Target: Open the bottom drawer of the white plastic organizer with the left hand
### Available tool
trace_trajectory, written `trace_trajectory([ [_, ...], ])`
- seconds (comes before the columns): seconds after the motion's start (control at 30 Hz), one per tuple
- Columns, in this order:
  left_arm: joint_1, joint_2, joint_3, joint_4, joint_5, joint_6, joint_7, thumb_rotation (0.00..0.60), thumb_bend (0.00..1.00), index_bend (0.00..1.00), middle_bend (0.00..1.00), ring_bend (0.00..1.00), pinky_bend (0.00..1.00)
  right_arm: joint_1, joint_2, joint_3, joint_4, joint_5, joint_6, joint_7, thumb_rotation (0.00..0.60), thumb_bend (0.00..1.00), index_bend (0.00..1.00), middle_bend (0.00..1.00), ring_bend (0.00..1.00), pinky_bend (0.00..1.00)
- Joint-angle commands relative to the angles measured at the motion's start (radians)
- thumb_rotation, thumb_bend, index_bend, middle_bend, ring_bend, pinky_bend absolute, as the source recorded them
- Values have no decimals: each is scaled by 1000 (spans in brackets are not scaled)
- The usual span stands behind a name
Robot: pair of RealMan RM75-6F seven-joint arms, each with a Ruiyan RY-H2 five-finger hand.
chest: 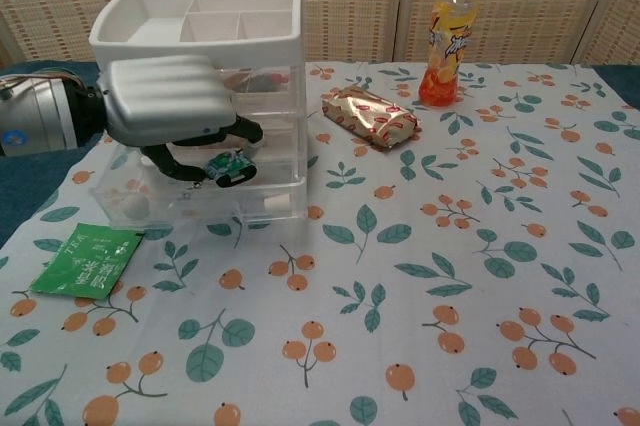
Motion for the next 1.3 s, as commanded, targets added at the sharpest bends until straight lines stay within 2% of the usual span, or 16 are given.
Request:
trace_trajectory([
  [0.03,15,19,-4,-19,-6,24,-3,600,253,450,860,953,1000,1,0,0,-1,0,-2,-1,600,113,0,117,81,132],
  [0.3,45,58,6,-63,-6,57,7,600,253,461,860,953,1000,4,-1,0,-3,-7,-2,-3,600,113,0,117,81,132],
  [0.83,153,187,9,-184,-1,201,21,600,253,471,860,953,1000,10,-1,0,1,-11,-5,2,600,113,0,117,81,133],
  [1.3,243,270,8,-249,-31,248,40,600,253,472,860,953,1000,10,-1,-2,3,-21,2,9,600,112,0,117,81,133],
])
